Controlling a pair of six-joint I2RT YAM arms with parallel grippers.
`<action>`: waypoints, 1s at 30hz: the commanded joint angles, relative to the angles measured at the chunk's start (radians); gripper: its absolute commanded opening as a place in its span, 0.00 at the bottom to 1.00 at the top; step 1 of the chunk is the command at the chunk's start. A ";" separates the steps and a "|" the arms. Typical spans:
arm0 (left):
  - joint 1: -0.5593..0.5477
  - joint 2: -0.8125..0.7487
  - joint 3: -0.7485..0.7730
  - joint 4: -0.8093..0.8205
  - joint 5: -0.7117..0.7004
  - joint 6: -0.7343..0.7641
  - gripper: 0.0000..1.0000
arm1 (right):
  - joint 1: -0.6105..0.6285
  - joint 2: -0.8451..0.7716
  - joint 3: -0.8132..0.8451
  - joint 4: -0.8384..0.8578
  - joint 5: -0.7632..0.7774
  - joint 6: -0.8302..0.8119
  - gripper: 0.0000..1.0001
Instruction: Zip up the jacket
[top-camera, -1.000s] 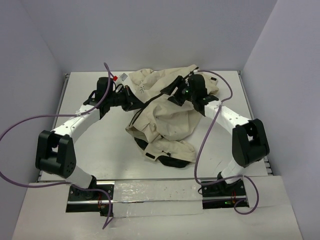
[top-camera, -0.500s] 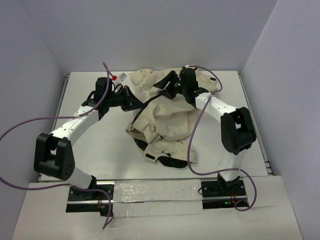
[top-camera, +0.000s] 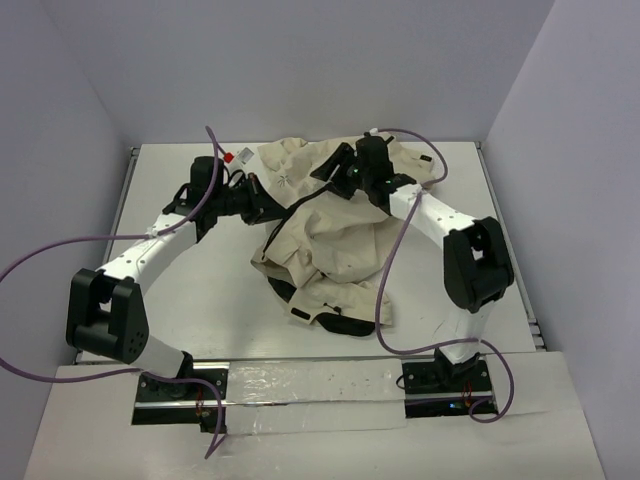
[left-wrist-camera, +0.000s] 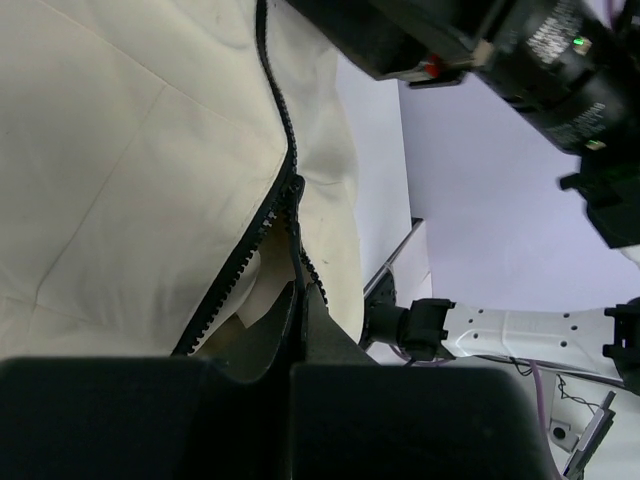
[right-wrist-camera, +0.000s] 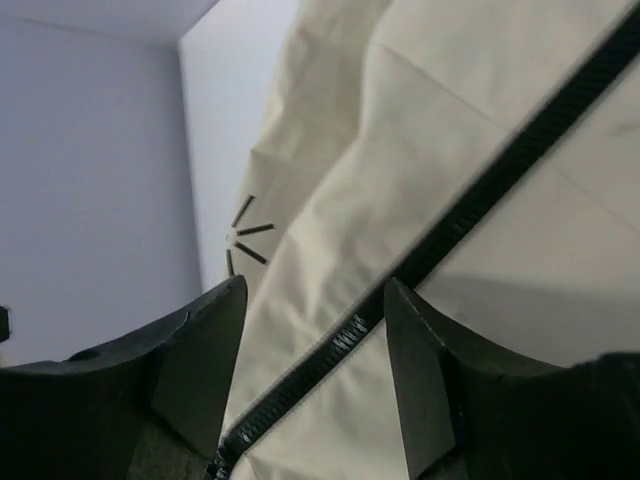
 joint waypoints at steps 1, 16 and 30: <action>-0.001 -0.039 -0.004 0.015 0.011 0.023 0.00 | -0.002 -0.114 0.036 -0.228 0.290 -0.167 0.76; -0.045 -0.051 0.059 -0.155 -0.118 0.175 0.00 | -0.026 0.251 0.688 -0.875 0.197 -0.208 0.84; -0.079 -0.062 0.088 -0.173 -0.116 0.238 0.00 | 0.092 0.332 0.698 -0.838 0.064 -0.140 0.97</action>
